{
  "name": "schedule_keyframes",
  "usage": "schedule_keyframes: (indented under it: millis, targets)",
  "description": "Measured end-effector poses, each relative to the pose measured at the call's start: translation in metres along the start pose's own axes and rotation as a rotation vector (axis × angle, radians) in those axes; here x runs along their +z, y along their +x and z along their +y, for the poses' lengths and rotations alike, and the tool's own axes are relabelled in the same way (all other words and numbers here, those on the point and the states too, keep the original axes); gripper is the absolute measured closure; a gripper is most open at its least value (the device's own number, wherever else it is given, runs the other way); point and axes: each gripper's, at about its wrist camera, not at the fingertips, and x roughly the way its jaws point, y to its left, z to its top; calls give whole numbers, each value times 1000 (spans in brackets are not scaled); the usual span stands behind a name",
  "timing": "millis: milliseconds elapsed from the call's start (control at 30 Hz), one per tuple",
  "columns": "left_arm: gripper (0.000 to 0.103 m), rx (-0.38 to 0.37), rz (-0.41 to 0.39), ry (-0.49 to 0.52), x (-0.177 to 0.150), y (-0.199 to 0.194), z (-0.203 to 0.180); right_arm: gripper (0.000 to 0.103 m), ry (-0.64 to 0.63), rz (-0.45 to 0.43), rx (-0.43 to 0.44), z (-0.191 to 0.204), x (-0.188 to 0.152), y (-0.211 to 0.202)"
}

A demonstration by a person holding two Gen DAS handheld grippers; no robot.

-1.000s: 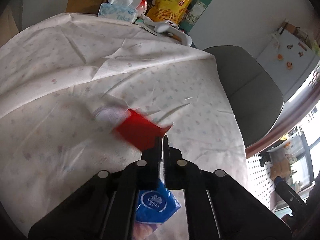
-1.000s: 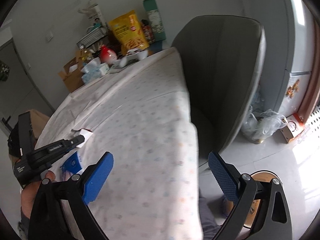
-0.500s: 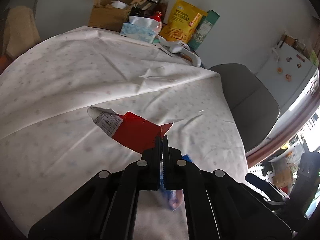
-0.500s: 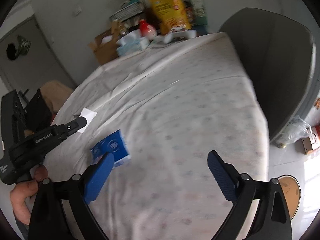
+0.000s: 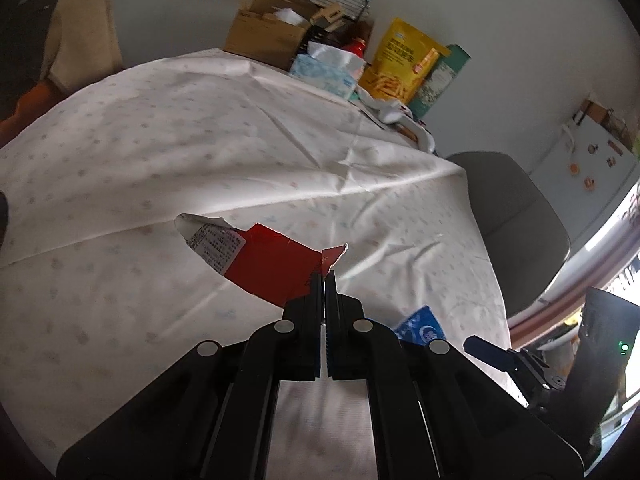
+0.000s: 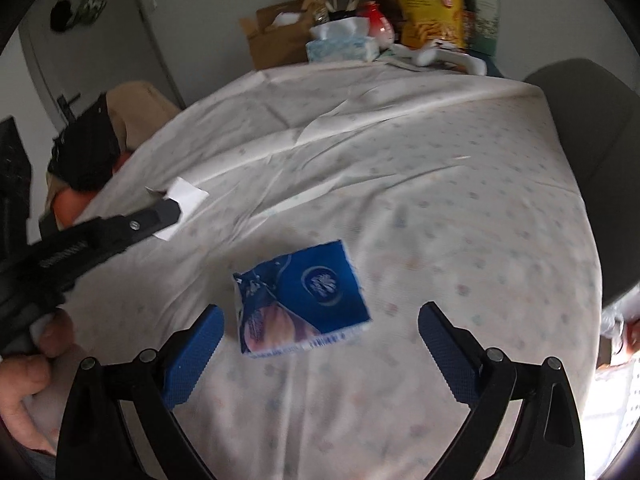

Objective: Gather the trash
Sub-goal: 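Grasp the red-and-white paper wrapper with the left tool while the right tool grasps the blue tissue packet, then carry the wrapper and tissue packet over the tan bin and open both tools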

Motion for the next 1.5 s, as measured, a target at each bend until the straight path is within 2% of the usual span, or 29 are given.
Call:
schedule_keyframes:
  millis: [267,300,367,567,800,1067,1500]
  targets:
    - [100,0,7,-36,-1,3,21,9,-76,12,-75,20,5,21]
    - [100,-2,9,-38,-1,3,21,12,-95,19,-98,23,4,24]
    - [100,-6,12,-38,-2,4,21,26,-128,24,-101,26,2,27]
    - [100,-14,11,-26,-4,3,13,42,-110,40,-60,17,1,17]
    - [100,-30,17,9,-6,3,-7,42,-10,-3,-24,-16,-4,-12]
    - [100,-61,38,69,-16,7,-46,42,95,-50,-41,-61,-15,-45]
    - [100,-133,87,192,-36,20,-117,42,279,-113,-179,-157,-55,-91]
